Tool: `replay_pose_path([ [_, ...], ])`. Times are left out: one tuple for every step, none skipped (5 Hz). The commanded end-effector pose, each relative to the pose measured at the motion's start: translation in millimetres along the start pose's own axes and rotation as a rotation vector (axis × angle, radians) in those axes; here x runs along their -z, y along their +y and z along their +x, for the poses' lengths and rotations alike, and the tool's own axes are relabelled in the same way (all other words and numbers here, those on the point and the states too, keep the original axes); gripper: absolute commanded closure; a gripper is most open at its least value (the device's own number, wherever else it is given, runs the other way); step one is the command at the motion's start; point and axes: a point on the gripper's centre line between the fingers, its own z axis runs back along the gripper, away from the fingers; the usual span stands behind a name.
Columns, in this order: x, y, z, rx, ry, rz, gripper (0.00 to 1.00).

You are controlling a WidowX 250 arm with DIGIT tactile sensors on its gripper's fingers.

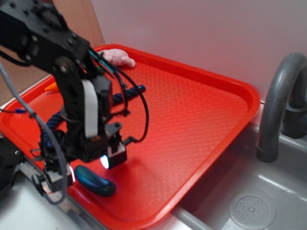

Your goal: Grab the plastic pickle.

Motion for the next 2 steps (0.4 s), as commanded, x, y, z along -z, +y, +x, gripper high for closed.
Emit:
replay_pose_path([
  [20.9, -7.9, 12.3, -0.005, 0.054, -0.011, 1.0],
  [20.6, -9.0, 11.6, -0.012, 0.064, -0.003, 1.0],
])
